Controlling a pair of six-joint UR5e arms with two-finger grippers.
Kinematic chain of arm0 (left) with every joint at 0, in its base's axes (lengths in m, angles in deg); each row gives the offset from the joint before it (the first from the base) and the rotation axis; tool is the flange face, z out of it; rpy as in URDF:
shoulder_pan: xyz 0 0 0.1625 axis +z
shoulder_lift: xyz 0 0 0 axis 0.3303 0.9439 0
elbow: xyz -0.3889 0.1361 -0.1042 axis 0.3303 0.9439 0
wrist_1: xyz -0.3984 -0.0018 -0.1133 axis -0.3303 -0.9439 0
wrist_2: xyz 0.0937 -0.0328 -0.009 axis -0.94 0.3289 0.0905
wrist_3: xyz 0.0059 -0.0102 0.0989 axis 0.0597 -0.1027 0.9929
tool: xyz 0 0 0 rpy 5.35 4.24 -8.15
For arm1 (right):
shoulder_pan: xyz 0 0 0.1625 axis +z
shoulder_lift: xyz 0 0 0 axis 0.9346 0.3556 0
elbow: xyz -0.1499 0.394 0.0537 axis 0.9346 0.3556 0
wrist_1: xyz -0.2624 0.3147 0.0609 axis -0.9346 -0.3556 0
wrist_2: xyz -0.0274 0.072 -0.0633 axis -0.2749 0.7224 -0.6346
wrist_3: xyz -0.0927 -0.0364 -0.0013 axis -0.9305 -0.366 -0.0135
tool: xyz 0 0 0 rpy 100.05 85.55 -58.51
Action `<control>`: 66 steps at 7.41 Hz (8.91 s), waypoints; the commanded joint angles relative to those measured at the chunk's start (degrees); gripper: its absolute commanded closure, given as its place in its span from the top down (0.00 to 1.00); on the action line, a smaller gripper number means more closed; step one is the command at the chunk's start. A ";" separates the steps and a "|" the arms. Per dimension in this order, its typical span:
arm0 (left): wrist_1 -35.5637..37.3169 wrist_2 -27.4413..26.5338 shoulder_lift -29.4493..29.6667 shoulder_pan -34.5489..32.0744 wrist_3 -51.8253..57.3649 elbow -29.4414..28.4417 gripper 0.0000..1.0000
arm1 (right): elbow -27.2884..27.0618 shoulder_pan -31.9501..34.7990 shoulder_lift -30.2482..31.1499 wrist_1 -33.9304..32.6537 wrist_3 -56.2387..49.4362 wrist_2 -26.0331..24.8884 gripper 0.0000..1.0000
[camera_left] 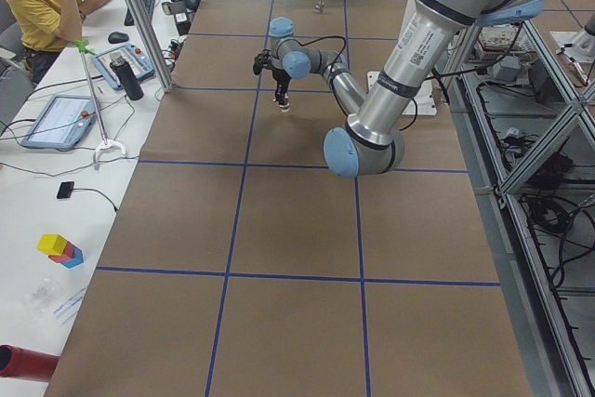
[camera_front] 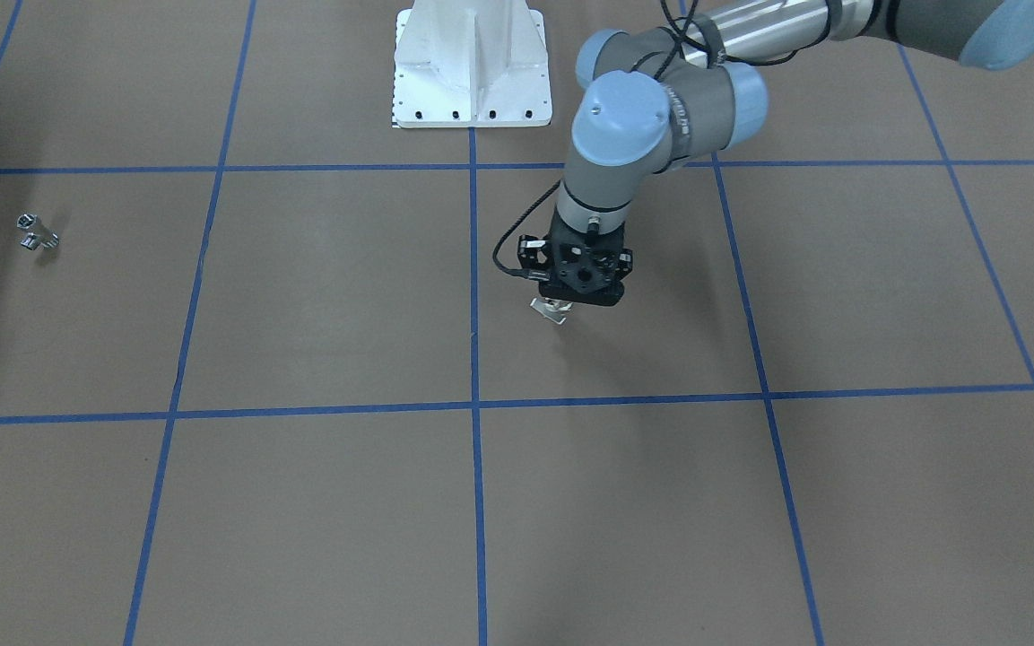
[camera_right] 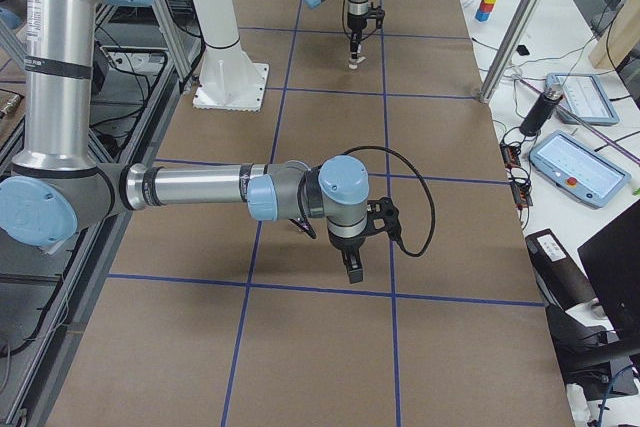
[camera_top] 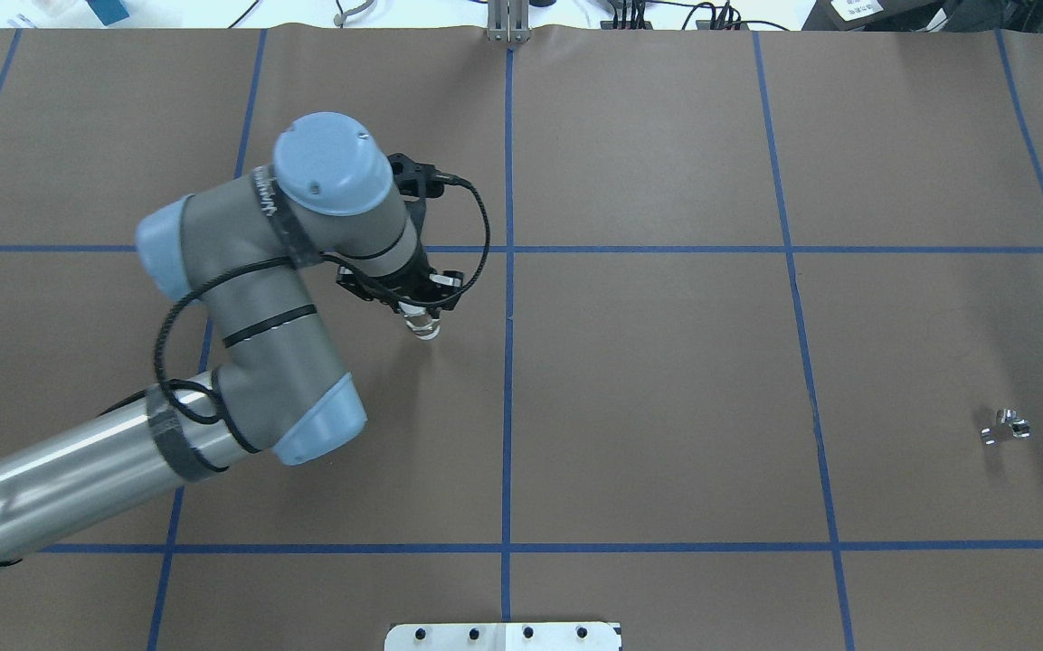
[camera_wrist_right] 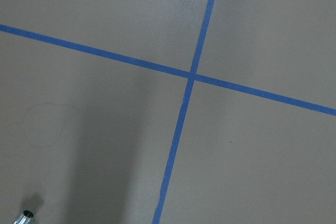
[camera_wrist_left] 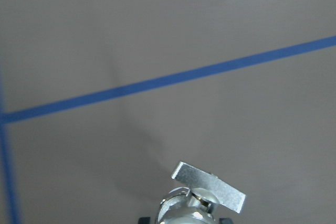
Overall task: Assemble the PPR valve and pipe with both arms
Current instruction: 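Lift the white valve with the left gripper and carry it to table center, then set the valve upright at table center, open left gripper and withdraw, then lower the right gripper onto the silver threaded fitting and grasp it, then carry the silver fitting with the right gripper above the white valve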
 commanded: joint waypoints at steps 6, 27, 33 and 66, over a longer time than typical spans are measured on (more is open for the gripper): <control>-0.45 -2.13 10.24 3.53 -3.63 -10.69 0.07 | -0.09 0.00 -0.07 0.09 0.21 0.54 1.00; 30.75 11.93 -28.49 -52.41 82.12 22.47 1.00 | -14.33 -15.53 15.89 22.27 34.99 0.47 1.00; 17.75 11.84 -41.87 -54.30 81.54 20.68 1.00 | -8.46 -37.57 18.04 43.10 57.73 -15.42 1.00; 6.85 20.37 -56.29 -58.96 74.33 20.86 1.00 | 9.02 -56.50 -63.14 -21.16 91.32 -28.45 0.00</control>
